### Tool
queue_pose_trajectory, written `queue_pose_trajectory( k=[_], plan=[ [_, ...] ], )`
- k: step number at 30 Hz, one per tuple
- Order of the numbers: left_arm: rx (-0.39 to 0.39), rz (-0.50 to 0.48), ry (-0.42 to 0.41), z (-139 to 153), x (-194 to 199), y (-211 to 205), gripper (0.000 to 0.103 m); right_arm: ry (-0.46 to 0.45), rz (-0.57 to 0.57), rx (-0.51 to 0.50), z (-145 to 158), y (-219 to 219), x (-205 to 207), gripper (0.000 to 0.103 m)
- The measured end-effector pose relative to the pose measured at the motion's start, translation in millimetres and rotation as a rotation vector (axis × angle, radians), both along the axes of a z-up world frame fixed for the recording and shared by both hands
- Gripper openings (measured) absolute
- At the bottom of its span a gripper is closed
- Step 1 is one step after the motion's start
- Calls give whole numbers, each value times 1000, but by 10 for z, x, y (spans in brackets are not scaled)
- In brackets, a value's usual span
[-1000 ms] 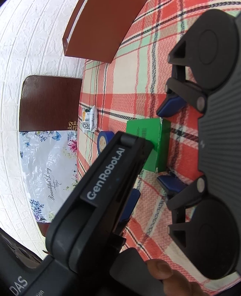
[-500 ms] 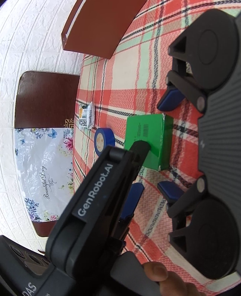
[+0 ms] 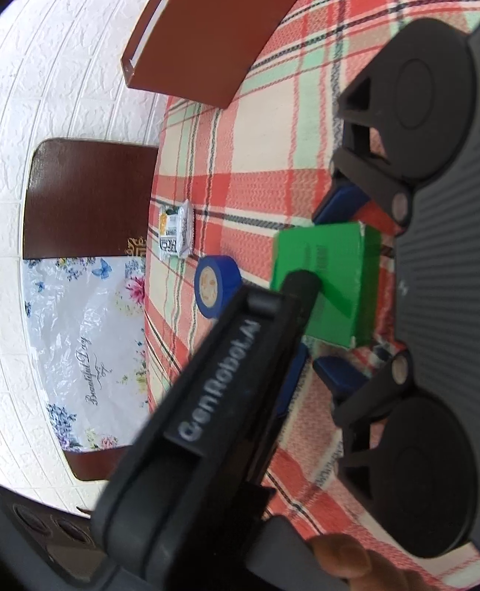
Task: Organize objects
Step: 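Carry the small green box into the brown box and release it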
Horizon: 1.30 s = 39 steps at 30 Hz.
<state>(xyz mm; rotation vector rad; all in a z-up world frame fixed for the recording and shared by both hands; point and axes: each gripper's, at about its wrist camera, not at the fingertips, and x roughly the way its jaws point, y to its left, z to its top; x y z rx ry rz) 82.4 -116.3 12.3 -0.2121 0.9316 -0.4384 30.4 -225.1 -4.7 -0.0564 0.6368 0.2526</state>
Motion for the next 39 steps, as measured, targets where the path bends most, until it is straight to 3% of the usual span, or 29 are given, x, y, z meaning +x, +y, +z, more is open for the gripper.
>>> queue_pose_trajectory(
  k=[8,21,30,39],
  plan=[
    [-60,-44,67,28,-145,-3,34,-5,-11,32,46,-119,-259,62],
    [-36,-270,41,97,-342,-920,34,-49,-202,3,113,-815,-774,62],
    [-39,-343,-154,652,-153,-1580,34,-254,-335,-21,507,-1312,-646,62],
    [-57,-351,-428,1090,217,-2287,36,-477,-485,-92,902,-1839,-33,62]
  ],
)
